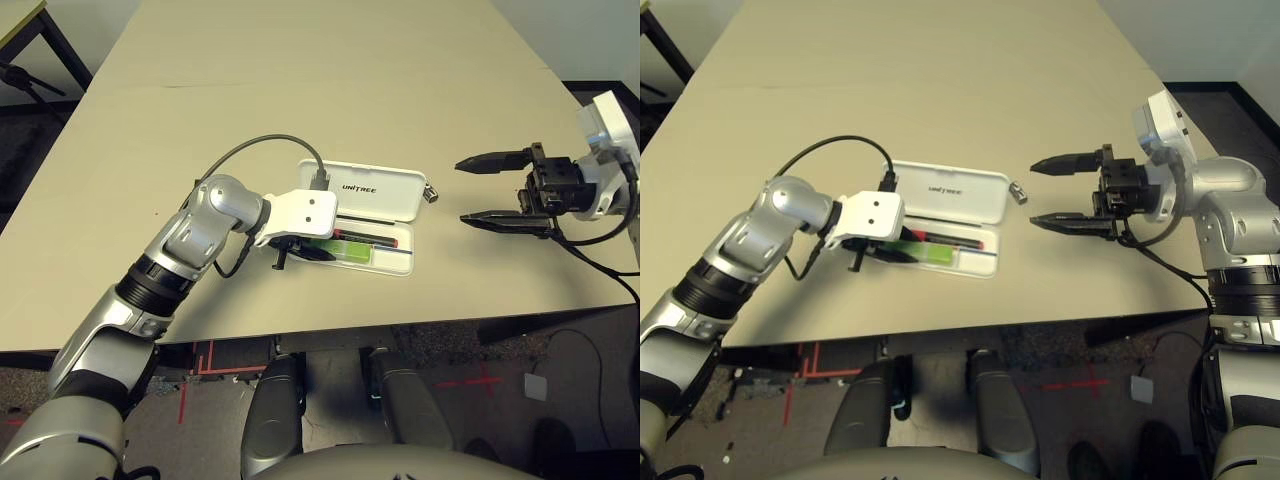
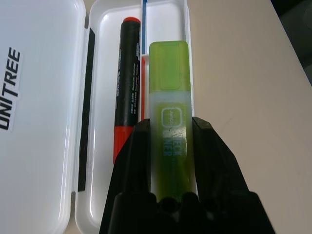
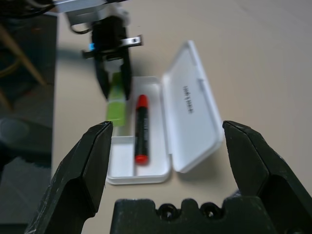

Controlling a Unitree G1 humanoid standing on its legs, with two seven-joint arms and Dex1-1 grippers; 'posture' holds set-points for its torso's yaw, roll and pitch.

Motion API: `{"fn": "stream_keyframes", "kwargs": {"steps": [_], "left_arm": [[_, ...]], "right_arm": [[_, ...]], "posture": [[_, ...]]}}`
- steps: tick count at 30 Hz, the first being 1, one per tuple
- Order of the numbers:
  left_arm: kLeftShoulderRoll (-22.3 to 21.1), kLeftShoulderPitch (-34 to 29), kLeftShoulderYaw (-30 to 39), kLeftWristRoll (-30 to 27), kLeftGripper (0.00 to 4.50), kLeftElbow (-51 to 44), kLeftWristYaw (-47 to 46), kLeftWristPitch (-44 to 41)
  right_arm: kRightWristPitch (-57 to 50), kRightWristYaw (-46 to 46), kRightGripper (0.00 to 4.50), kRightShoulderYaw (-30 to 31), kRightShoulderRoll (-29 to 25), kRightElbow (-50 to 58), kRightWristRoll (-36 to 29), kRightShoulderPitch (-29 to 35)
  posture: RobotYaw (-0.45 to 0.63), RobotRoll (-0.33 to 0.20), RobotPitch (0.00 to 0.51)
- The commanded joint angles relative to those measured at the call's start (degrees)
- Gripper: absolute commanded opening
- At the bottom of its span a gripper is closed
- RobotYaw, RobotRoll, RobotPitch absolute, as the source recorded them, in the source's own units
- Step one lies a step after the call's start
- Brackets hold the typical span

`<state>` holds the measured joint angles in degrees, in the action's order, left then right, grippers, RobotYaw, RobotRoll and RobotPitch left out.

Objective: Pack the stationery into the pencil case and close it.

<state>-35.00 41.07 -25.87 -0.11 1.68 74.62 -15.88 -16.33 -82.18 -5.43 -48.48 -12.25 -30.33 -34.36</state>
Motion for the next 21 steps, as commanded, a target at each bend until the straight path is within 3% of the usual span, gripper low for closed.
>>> {"fn": "stream_keyframes", "kwargs": {"steps": [1, 6, 14, 21], "left_arm": [[0.3, 0.5, -0.7, 1.1, 2.51, 1.2, 0.1, 1.6], [-0.4, 0.0, 0.7, -0.2, 4.46, 0.4, 1.0, 2.5], [-3.1, -0.8, 6.6, -5.1, 4.46, -3.2, 1.3, -0.9], [-7.0, -4.2, 12.5, -9.9, 4.46, -8.9, 1.1, -4.9]], "right_arm": [[-4.1, 4.7, 4.5, -1.7, -1.7, 1.6, 0.8, 0.2], [-12.3, 16.7, 4.5, -0.8, -4.0, 0.6, 5.7, -1.5], [-22.5, 26.2, 4.5, 2.6, -2.7, -3.1, 11.7, -6.4], [-30.7, 33.7, 4.5, 5.6, 3.7, -4.9, 14.5, -10.4]], "posture": [[-0.11, 0.0, 0.191], [-0.1, 0.0, 0.194], [-0.08, 0.0, 0.196], [-0.03, 0.0, 0.2]]}}
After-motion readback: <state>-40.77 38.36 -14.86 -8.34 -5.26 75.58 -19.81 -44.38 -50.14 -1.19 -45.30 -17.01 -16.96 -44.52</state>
